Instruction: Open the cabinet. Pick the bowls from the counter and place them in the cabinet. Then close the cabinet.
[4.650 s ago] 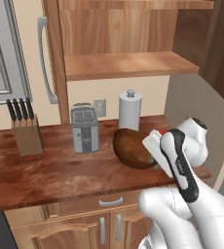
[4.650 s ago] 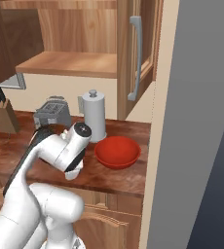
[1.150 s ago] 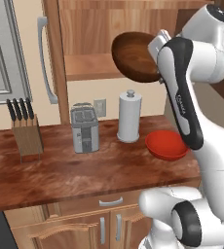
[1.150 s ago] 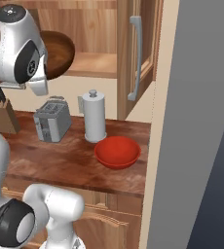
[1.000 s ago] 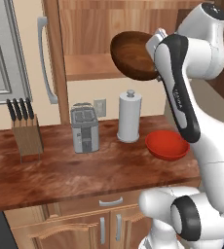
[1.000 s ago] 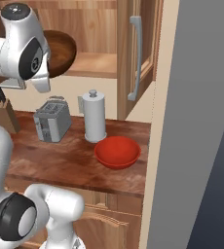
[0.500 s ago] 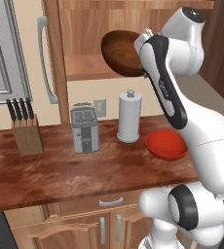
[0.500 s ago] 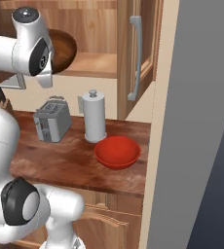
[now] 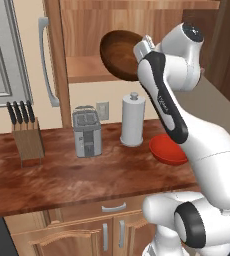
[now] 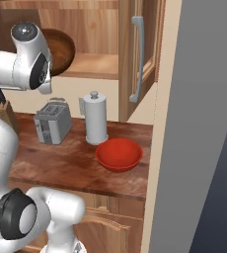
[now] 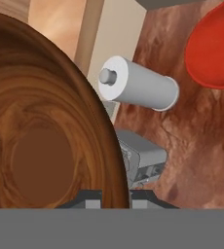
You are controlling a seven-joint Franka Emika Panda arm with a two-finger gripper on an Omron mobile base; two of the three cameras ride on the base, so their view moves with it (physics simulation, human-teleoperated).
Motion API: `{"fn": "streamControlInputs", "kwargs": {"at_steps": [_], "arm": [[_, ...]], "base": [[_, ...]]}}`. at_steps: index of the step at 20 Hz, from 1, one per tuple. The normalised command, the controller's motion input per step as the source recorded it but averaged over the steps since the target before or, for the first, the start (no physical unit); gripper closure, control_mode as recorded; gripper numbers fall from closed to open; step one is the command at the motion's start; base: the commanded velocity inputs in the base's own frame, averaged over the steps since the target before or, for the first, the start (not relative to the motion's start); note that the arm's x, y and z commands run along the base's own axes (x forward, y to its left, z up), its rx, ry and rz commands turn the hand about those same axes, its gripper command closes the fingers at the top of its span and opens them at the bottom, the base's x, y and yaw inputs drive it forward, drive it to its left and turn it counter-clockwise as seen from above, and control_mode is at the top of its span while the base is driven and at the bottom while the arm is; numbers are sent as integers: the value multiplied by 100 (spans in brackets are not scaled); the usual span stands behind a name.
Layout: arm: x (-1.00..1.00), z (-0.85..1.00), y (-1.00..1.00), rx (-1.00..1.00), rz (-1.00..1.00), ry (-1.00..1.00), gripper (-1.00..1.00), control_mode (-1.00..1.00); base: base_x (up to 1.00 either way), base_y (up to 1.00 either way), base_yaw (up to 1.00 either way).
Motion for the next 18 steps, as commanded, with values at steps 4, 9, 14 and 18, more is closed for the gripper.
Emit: {"fn": "streamControlInputs", "kwargs": {"at_steps": [4,9,14,18], "arm": [[20,-3,1,0,0,0,100,-100],[14,0,0,0,0,-4,100,-100],[25,0,0,0,0,-2,100,-100],[52,0,2,0,0,0,100,-100]], "base": [[0,0,0],[0,0,0],[0,0,0],[0,0,0]]}}
